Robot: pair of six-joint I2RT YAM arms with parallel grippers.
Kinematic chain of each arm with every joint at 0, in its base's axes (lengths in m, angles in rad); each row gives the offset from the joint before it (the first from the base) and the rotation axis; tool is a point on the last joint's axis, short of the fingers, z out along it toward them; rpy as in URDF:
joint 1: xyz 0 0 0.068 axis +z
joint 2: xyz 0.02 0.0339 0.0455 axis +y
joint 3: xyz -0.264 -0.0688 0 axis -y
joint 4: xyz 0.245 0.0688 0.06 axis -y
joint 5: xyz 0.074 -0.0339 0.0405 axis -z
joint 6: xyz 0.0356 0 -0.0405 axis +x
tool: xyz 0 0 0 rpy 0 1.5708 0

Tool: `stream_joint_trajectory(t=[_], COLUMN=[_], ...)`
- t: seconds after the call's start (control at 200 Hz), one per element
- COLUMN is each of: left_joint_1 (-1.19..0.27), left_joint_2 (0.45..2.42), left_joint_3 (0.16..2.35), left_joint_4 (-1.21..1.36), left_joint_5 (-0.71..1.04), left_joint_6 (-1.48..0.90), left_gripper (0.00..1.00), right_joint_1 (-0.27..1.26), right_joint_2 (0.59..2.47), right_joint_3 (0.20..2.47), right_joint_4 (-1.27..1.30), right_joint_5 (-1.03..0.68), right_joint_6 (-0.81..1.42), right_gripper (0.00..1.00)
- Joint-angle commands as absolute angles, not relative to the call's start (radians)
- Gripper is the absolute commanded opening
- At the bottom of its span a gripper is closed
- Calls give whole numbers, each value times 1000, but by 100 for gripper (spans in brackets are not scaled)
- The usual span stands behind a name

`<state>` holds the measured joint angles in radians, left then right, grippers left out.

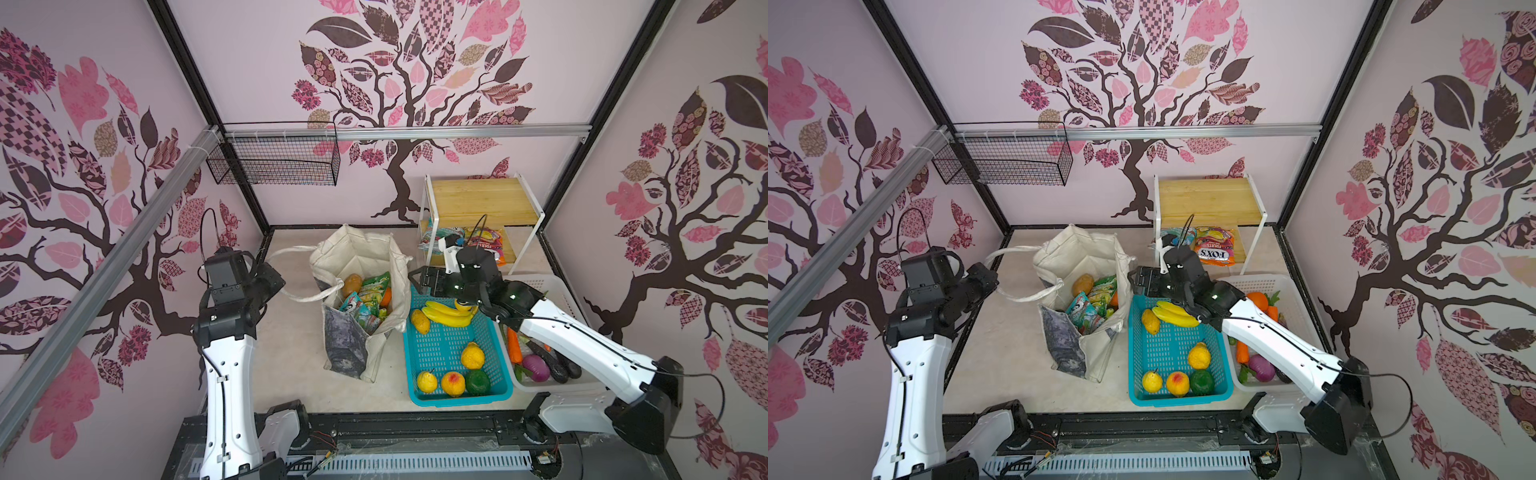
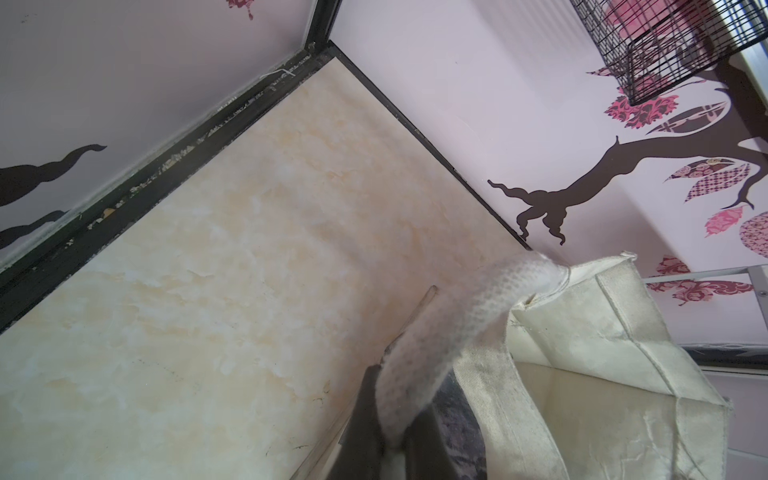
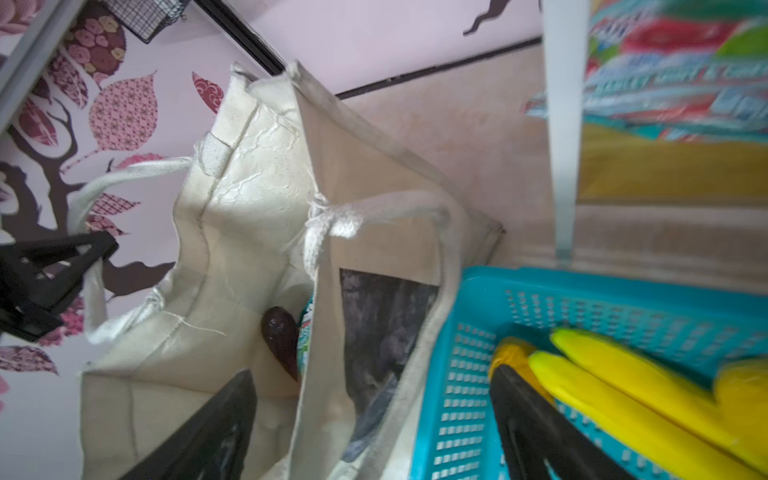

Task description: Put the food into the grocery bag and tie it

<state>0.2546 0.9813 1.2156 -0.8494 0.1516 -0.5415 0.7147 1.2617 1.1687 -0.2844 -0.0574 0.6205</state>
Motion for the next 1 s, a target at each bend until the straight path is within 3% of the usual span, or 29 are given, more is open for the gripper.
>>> stream_joint_trajectory(t=[0.0,0.115,0.285,0.78,0.885,0.995], left_joint_1=[261,261,264,273,275,276], left_joint_2=[958,938,957,926,924,923], left_joint_3=[1177,1134,1098,1074,1080,1072], left_joint_4=[-807,-767,-738,-713,-710,-689], left_joint_5=[149,153,212,213,259,322], left_joint_6=[-546,-555,-555,-549,-571,-605], left_gripper=[0,0,0,0,0,0], right_joint_1=[677,604,594,645,665,683], right_joint_2=[1192,1174,1264,1556,1600,1637], right_joint_3=[1120,1005,962,995,1003,1013], right_joint_4=[-285,-193,-89,155,214,283], right_joint_5=[-90,-166,-224,-205,-206,-227], right_joint_6=[609,641,600,597,612,640], right_gripper=[97,91,65,64,65,60])
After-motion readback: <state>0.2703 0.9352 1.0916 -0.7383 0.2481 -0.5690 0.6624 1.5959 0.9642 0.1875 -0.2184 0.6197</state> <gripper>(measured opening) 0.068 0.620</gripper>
